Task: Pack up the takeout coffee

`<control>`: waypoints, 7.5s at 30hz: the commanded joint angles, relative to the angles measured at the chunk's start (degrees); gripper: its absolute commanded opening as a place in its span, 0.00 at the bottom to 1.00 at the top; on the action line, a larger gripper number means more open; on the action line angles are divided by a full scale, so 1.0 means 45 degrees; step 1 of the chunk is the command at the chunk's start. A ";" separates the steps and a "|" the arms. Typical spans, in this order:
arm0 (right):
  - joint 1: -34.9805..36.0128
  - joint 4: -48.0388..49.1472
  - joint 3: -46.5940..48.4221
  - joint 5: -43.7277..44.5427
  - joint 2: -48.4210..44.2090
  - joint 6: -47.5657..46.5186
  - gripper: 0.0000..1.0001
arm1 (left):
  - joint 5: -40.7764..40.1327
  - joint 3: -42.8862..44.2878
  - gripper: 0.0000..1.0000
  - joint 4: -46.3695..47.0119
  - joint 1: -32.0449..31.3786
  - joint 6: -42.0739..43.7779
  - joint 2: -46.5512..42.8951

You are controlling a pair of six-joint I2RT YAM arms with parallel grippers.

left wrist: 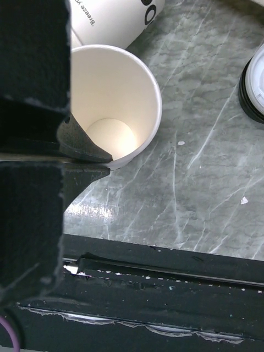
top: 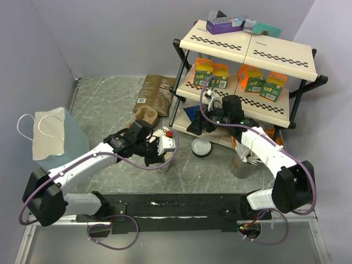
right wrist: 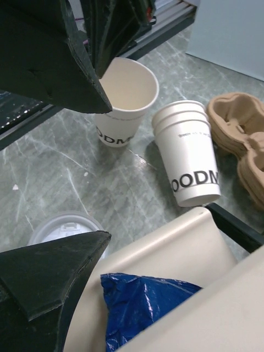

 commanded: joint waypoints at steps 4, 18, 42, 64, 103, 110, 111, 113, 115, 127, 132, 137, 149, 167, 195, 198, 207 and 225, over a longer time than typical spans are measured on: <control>0.0079 0.1350 -0.0329 0.0059 -0.1005 -0.0621 0.93 | -0.0034 -0.0228 0.07 0.0981 -0.0275 0.0040 0.0193; 0.0137 0.1116 -0.0759 -0.0564 -0.0771 -0.1031 0.94 | 0.0141 -0.0015 0.51 0.0631 -0.0354 0.0548 0.0428; 0.0157 -0.0700 -0.0955 -0.5038 0.0165 -0.2375 0.95 | 0.0922 0.2212 0.77 0.1449 0.0659 -0.1439 0.0037; 0.0177 0.0061 -0.2243 -0.3712 -0.1199 -0.3550 0.85 | 0.0376 0.5470 0.82 0.7836 0.4294 -1.0056 0.3609; -0.1796 0.1408 -0.0779 0.0704 -0.0713 -0.4918 0.86 | 0.3814 1.3012 0.01 1.1685 0.4060 -1.2049 1.1462; -0.1777 0.1428 -0.0330 0.1407 -0.0146 -0.5231 0.86 | 0.3599 1.4495 0.01 1.2154 0.4021 -1.2421 1.2790; -0.1796 0.1408 -0.0213 0.1465 -0.0030 -0.5231 0.86 | 0.3541 1.4633 0.01 1.2154 0.4002 -1.2421 1.2888; -0.1796 0.1428 -0.0134 0.1524 0.0049 -0.5231 0.86 | 0.3443 1.4964 0.01 1.2349 0.3982 -1.2479 1.3161; -0.1777 0.1389 0.0041 0.1583 0.0167 -0.5270 0.86 | 0.3268 1.5180 0.01 1.2427 0.3963 -1.2557 1.3395; -0.1640 0.0373 0.0160 0.1016 -0.0515 -0.6070 0.87 | 0.2680 1.1480 0.81 1.0593 0.4255 -1.1074 1.0084; -0.1269 -0.0094 -0.0661 0.0841 -0.1453 -0.7161 0.88 | 0.3168 0.8974 0.84 0.8821 0.4840 -0.9904 0.7697; -0.0898 -0.1711 0.0195 0.1249 -0.1904 -0.9330 0.85 | 0.3599 0.7604 0.84 0.5307 0.4978 -0.6455 0.5118; -0.1424 -0.3260 0.2775 0.3534 0.0908 -0.9489 0.41 | 0.2349 0.4869 0.81 0.1984 0.5037 -0.4103 0.1504; -0.2558 -0.2654 0.4418 0.3576 0.2336 -0.8649 0.43 | -0.0111 0.4167 0.83 -0.5404 0.5213 0.5956 0.0858; -0.1229 -0.3650 0.2054 0.1974 -0.1161 -0.8629 0.66 | -0.1383 -0.0797 0.78 0.3991 0.3377 0.7950 0.1560; -0.1229 -0.3670 0.2014 0.2051 -0.1258 -0.8668 0.67 | -0.1148 -0.0388 0.74 0.3737 0.3377 0.7931 0.1775; -0.1269 -0.3436 0.1800 0.2051 -0.1337 -0.8376 0.67 | -0.0855 0.1293 0.56 0.3053 0.3396 0.7092 0.2615; -0.1444 -0.3435 0.1780 0.2052 -0.1298 -0.8336 0.68 | -0.1146 0.1197 0.74 0.2777 0.3299 0.7599 0.3337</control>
